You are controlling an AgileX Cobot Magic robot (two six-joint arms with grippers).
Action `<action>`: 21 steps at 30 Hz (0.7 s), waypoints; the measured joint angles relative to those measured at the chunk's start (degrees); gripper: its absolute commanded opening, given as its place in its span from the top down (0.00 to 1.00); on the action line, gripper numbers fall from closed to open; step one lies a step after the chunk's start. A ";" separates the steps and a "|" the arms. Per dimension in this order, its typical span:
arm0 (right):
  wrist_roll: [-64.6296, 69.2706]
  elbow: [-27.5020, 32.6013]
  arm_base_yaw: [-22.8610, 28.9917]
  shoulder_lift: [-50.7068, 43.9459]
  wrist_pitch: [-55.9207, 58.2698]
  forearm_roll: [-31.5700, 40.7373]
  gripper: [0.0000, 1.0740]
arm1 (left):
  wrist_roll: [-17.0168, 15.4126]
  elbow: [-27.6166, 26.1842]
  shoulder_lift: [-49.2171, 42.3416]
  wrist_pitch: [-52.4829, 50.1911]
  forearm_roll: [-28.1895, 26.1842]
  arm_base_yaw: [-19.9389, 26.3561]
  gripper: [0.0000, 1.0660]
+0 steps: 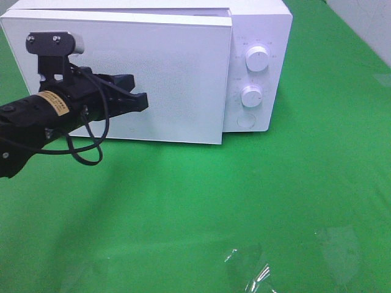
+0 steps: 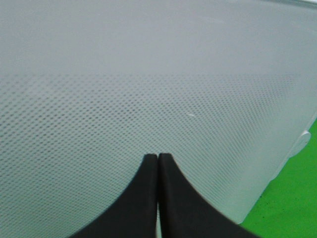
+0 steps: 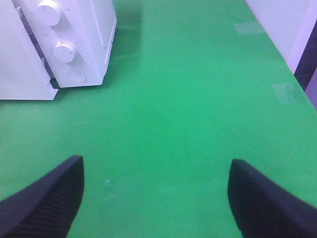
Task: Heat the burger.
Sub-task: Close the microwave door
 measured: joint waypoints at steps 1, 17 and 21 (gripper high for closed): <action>0.00 0.00 0.00 0.00 0.00 0.00 0.29 | 0.00 -0.86 0.52 0.29 -0.06 -0.29 1.00; 0.00 0.00 0.00 0.00 0.00 0.00 0.29 | 0.00 -14.38 7.85 7.56 -1.83 -5.16 1.00; 0.00 0.00 0.00 0.00 0.00 0.00 0.29 | 0.00 -18.45 9.80 10.08 -0.46 -6.07 1.00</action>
